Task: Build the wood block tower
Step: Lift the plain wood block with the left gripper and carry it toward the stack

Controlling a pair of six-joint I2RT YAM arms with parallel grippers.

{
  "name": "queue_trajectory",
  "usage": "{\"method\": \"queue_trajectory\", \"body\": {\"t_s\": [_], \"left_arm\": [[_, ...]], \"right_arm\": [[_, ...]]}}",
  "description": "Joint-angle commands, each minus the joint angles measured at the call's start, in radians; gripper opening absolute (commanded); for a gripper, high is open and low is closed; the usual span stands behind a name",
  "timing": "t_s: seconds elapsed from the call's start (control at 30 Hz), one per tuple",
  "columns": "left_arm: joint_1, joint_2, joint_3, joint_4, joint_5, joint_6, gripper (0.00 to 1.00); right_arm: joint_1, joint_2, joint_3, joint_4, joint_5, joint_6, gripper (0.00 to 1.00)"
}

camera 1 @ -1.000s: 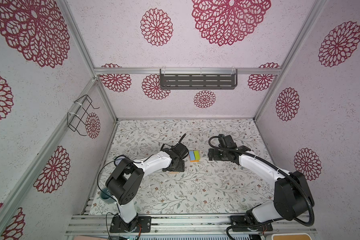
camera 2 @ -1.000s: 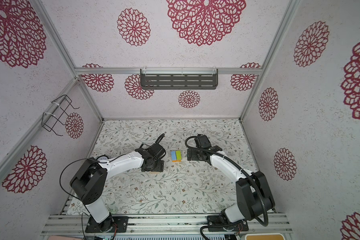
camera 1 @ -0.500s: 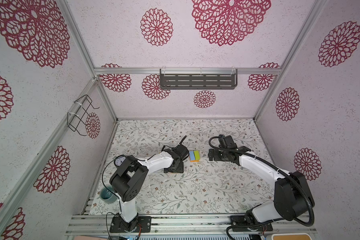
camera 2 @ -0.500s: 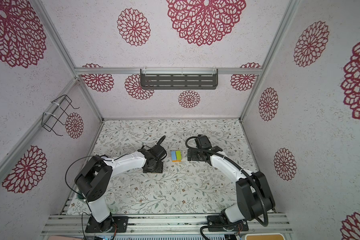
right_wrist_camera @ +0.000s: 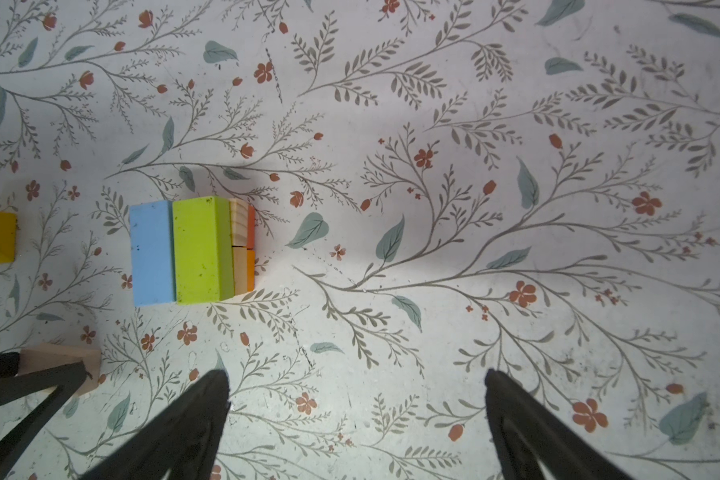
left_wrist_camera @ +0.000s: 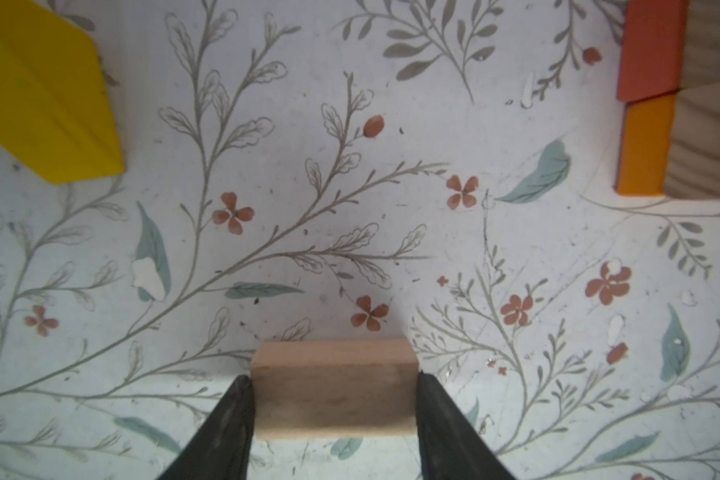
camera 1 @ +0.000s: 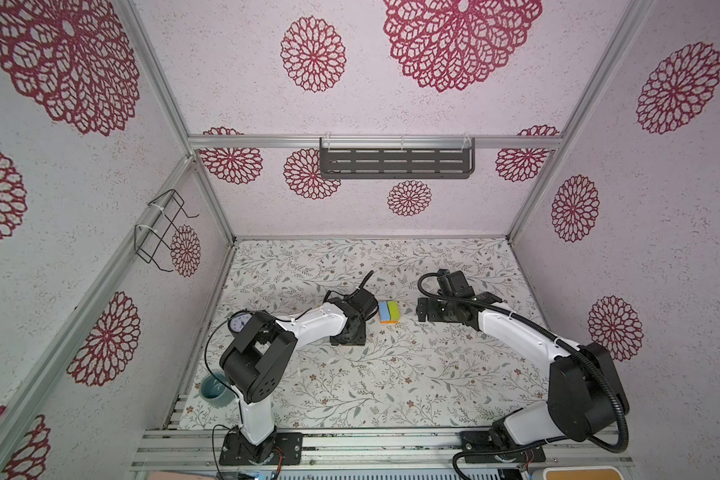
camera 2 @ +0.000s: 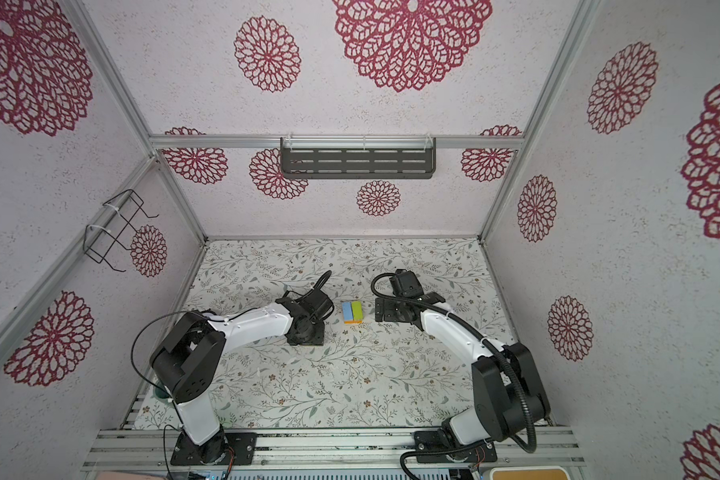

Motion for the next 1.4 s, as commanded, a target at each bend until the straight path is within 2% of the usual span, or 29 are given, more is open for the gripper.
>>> {"method": "queue_trajectory", "body": {"t_s": [0.0,0.1,0.2,0.5,0.67,0.9,1.03,1.37], "left_arm": [[-0.003,0.023,-0.001,-0.004,0.003,0.000,0.53],[-0.003,0.027,-0.005,-0.004,-0.002,-0.004,0.66],[-0.003,0.036,-0.010,0.001,-0.001,-0.009,0.72],[-0.006,0.056,-0.002,0.008,0.008,-0.018,0.80],[-0.015,0.015,0.005,-0.004,-0.018,-0.034,0.82],[-0.043,-0.056,0.039,-0.067,-0.076,-0.089,0.94],[-0.066,-0.050,0.042,-0.083,-0.101,-0.146,0.96],[-0.081,0.020,0.037,-0.024,-0.056,-0.188,0.89]], "right_arm": [[-0.004,-0.037,0.007,0.003,0.003,-0.011,0.99],[-0.005,-0.040,0.004,0.004,0.004,-0.012,0.99],[-0.006,-0.043,0.002,0.006,0.002,-0.012,0.99],[-0.006,-0.041,0.000,0.009,0.001,-0.011,0.99],[-0.006,-0.042,0.000,0.009,0.001,-0.012,0.99],[-0.008,-0.041,0.002,0.010,-0.004,-0.010,0.99],[-0.008,-0.049,-0.002,0.013,-0.005,-0.010,0.99],[-0.008,-0.069,-0.015,0.020,-0.007,-0.009,0.99]]}}
